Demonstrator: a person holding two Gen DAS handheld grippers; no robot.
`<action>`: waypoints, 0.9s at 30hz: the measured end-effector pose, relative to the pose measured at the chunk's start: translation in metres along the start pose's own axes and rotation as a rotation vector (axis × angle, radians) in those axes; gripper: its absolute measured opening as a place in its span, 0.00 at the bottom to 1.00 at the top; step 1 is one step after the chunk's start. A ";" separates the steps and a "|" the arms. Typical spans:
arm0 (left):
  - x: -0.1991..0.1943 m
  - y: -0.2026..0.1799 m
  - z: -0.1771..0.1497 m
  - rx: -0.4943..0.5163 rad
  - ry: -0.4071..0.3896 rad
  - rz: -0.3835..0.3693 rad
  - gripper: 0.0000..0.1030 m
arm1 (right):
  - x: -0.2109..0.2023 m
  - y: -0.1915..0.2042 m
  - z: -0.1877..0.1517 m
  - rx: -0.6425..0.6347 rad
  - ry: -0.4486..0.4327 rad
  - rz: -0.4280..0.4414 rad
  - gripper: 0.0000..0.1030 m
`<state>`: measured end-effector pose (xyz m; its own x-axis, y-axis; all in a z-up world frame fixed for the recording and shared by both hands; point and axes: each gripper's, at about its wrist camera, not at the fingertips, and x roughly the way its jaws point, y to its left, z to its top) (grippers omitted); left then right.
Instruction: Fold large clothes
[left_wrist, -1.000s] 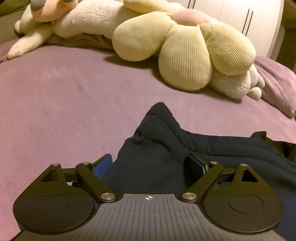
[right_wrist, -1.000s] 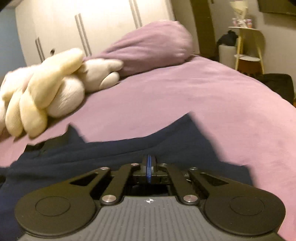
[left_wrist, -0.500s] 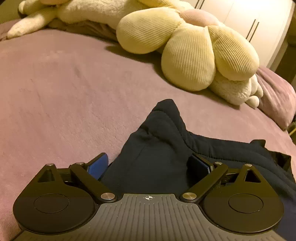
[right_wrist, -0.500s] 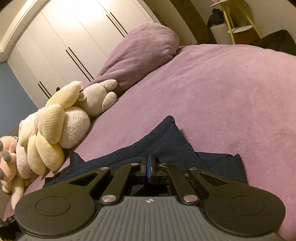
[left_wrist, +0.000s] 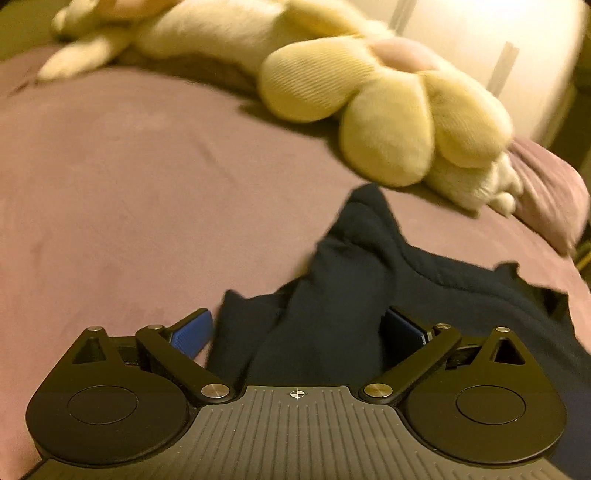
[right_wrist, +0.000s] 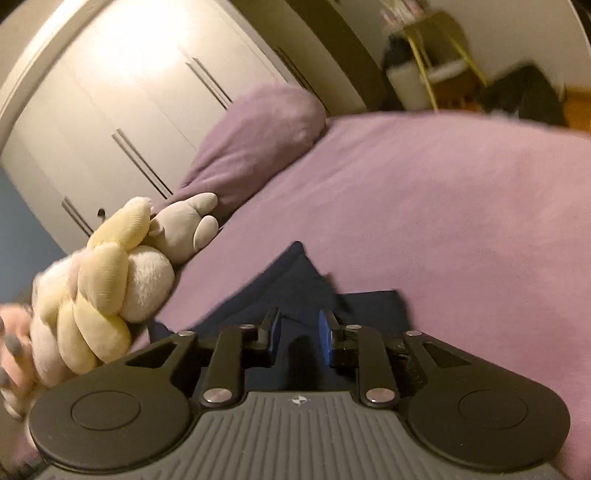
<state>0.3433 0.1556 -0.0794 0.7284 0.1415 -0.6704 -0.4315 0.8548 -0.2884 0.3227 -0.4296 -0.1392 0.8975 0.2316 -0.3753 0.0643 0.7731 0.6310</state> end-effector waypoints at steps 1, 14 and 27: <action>-0.002 -0.001 0.002 0.003 0.008 0.015 0.99 | 0.000 -0.008 0.001 0.051 0.006 0.011 0.17; -0.072 0.066 -0.027 0.004 0.276 -0.224 0.96 | -0.089 0.069 -0.037 -0.173 0.154 -0.048 0.15; -0.044 0.046 -0.021 -0.032 0.318 -0.278 0.74 | -0.076 0.163 -0.096 -0.341 0.231 0.032 0.17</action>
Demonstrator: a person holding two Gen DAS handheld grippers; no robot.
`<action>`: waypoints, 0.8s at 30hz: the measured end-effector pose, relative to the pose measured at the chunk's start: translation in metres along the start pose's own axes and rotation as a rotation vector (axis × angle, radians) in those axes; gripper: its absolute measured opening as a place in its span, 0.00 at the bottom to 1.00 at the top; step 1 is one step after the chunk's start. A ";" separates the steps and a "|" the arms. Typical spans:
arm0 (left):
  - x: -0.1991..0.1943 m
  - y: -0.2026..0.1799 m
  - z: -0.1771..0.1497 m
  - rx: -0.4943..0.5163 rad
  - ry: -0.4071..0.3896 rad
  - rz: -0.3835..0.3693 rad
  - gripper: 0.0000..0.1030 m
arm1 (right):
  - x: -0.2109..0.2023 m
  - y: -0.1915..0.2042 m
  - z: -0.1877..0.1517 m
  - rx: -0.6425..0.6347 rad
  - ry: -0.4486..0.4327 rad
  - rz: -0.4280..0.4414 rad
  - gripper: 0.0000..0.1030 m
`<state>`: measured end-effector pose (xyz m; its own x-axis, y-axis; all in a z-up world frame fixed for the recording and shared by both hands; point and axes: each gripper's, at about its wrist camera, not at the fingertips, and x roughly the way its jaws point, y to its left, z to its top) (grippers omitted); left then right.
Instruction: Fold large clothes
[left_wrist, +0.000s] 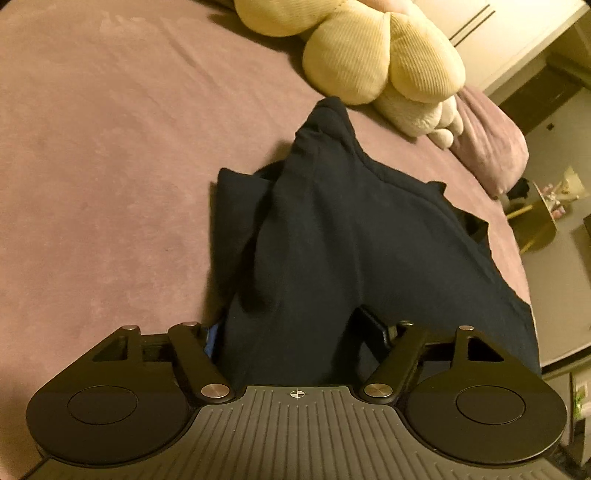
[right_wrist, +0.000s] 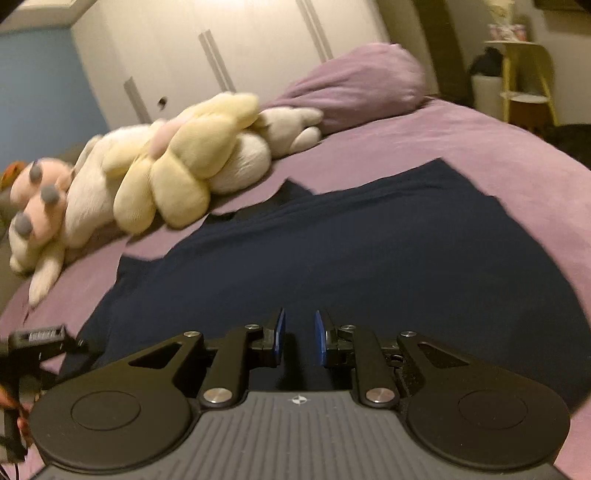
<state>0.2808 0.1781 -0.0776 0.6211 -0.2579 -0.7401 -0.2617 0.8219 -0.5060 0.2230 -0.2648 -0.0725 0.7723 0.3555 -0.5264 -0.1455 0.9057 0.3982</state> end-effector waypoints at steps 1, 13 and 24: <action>0.002 0.000 0.001 0.001 0.003 -0.006 0.73 | 0.006 0.003 -0.002 0.006 0.016 0.004 0.17; -0.022 -0.009 0.012 0.017 0.018 -0.115 0.30 | 0.016 0.054 -0.011 -0.169 0.002 -0.091 0.11; -0.061 -0.061 0.022 -0.044 0.009 -0.301 0.27 | 0.045 0.049 -0.013 -0.192 0.135 -0.108 0.09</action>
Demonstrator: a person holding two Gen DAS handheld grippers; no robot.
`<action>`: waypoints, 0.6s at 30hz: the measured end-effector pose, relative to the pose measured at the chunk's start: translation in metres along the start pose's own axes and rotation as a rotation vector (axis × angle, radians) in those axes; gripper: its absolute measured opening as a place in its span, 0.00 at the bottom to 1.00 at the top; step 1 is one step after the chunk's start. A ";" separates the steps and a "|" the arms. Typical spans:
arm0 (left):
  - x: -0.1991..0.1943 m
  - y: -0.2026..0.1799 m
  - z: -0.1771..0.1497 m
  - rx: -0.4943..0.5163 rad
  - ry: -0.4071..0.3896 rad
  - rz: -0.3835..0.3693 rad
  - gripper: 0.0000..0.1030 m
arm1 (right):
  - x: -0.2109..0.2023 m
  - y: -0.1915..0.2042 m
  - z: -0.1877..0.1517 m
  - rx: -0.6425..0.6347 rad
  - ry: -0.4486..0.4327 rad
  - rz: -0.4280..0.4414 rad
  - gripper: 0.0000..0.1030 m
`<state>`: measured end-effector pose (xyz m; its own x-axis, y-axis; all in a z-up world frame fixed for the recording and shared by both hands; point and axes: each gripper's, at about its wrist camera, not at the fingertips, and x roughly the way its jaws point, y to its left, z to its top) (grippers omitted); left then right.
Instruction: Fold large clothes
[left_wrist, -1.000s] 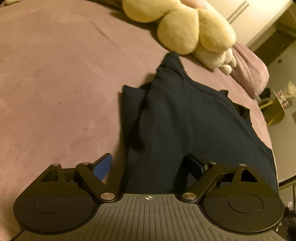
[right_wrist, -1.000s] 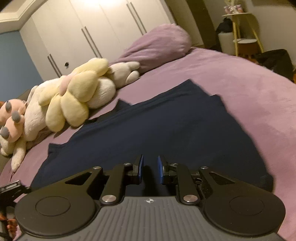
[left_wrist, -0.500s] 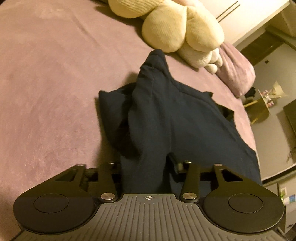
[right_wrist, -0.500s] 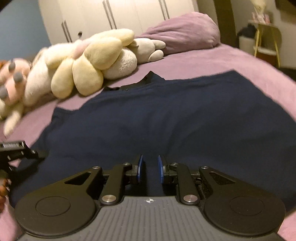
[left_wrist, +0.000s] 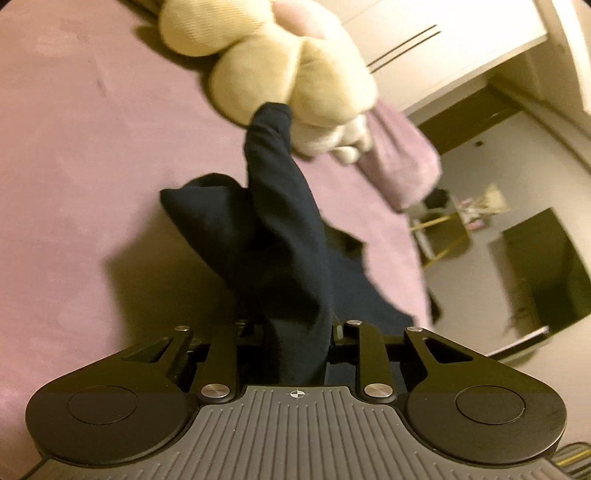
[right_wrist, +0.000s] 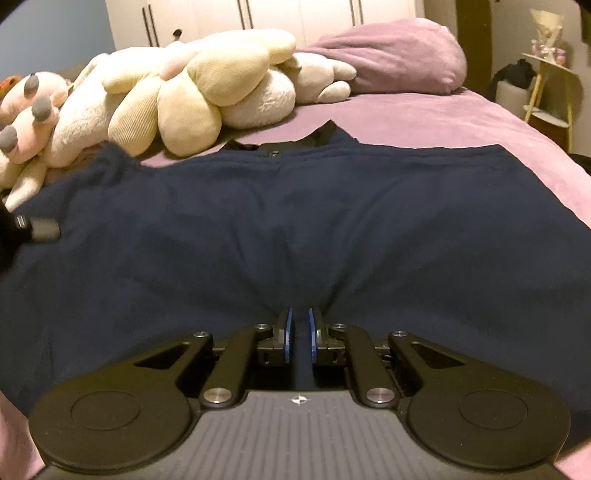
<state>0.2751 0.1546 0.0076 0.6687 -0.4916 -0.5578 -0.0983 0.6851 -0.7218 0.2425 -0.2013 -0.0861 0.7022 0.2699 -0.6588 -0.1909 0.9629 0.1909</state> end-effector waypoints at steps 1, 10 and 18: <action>0.001 -0.013 -0.001 0.006 0.007 -0.017 0.27 | 0.001 0.000 -0.001 -0.009 -0.001 0.002 0.09; 0.050 -0.133 -0.033 0.118 0.061 -0.074 0.27 | -0.023 -0.060 0.011 0.285 -0.002 0.223 0.09; 0.149 -0.195 -0.096 0.156 0.196 -0.100 0.27 | -0.087 -0.136 -0.026 0.433 -0.108 0.131 0.09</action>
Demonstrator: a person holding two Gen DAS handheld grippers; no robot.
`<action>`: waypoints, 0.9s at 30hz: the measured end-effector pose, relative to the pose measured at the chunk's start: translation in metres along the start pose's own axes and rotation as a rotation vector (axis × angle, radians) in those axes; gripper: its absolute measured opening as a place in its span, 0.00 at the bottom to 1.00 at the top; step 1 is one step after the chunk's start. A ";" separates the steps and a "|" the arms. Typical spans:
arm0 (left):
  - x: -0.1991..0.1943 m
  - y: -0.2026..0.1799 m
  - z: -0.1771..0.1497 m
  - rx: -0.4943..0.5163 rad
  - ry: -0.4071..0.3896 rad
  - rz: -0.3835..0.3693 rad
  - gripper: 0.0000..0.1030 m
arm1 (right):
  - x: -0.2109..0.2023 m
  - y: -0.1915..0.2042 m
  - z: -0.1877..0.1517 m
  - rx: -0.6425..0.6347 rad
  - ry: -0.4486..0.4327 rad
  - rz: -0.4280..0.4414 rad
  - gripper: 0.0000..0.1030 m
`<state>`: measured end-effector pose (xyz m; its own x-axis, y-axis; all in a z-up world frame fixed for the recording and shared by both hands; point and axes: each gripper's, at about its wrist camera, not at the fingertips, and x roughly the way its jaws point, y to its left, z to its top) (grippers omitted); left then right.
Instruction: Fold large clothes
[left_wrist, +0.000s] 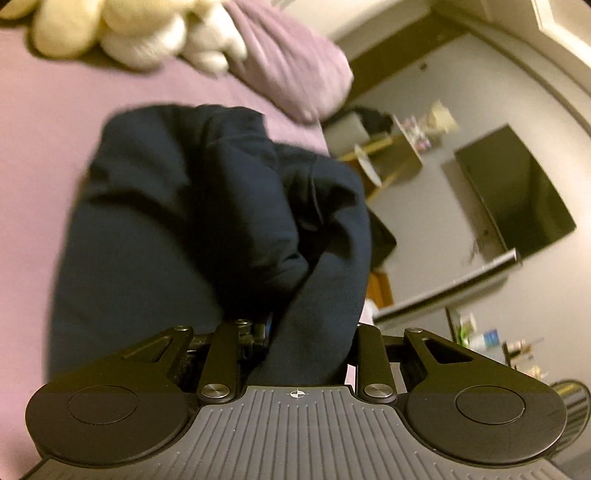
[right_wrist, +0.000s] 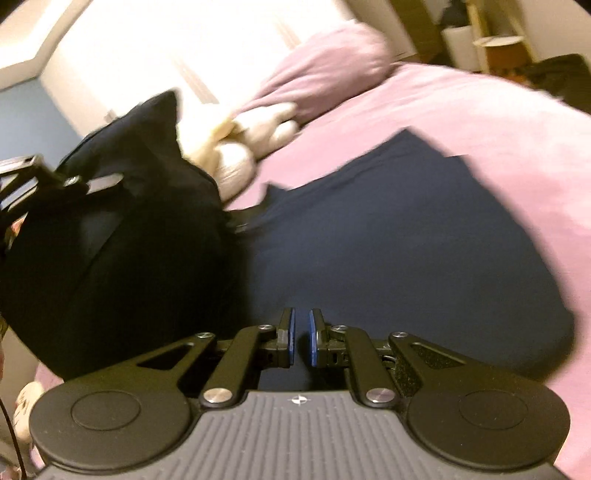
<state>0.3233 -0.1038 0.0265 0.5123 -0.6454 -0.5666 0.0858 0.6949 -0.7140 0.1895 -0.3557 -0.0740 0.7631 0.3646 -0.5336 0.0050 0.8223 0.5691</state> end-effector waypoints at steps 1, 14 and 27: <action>0.019 -0.003 -0.006 0.003 0.024 -0.004 0.28 | -0.006 -0.011 0.000 0.014 -0.007 -0.014 0.09; 0.077 -0.016 -0.026 -0.033 0.109 -0.162 0.86 | -0.039 -0.058 -0.011 0.122 -0.036 -0.084 0.09; -0.061 0.040 -0.012 0.059 -0.342 0.265 0.87 | -0.097 0.018 0.014 -0.080 -0.306 -0.023 0.10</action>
<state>0.2855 -0.0407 0.0280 0.7757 -0.3071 -0.5514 -0.0435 0.8456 -0.5321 0.1245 -0.3828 -0.0030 0.9225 0.2070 -0.3257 -0.0169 0.8649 0.5017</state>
